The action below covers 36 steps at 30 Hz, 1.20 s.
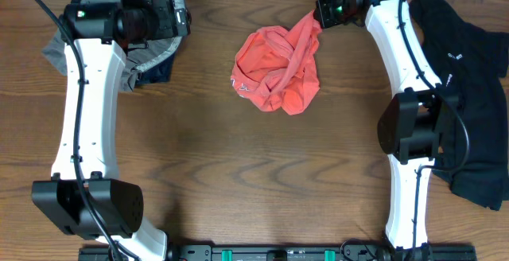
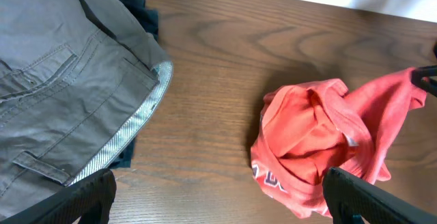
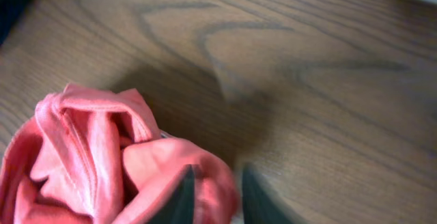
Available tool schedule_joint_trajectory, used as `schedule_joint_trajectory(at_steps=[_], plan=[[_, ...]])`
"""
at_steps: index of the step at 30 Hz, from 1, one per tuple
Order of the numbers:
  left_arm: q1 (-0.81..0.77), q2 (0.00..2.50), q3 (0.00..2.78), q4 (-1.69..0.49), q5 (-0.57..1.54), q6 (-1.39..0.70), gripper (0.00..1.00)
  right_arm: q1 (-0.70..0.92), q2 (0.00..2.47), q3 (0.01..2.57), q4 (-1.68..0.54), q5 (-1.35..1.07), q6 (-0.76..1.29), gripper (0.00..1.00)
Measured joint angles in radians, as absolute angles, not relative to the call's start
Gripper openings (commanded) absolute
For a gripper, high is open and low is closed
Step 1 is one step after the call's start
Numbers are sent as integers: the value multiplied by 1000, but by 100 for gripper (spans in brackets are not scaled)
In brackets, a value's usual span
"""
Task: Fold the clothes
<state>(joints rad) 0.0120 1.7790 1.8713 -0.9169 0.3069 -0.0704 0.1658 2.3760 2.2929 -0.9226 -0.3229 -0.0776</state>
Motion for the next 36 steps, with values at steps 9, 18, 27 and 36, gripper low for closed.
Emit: schedule_joint_trajectory(at_steps=[9,18,27,36], plan=[[12,1779,1871,-916,307,-70,98,187,2376,2293,-923,-354,-99,79],[12,1779,1871,-916,307,-70,98,330,2376,2293,-921,-258,-136,64],[12,1779,1871,-916,307,-70,98,487,2390,2293,-913,-97,-166,48],[12,1779,1871,-917,307,-70,98,487,2453,2292,-899,33,-147,34]])
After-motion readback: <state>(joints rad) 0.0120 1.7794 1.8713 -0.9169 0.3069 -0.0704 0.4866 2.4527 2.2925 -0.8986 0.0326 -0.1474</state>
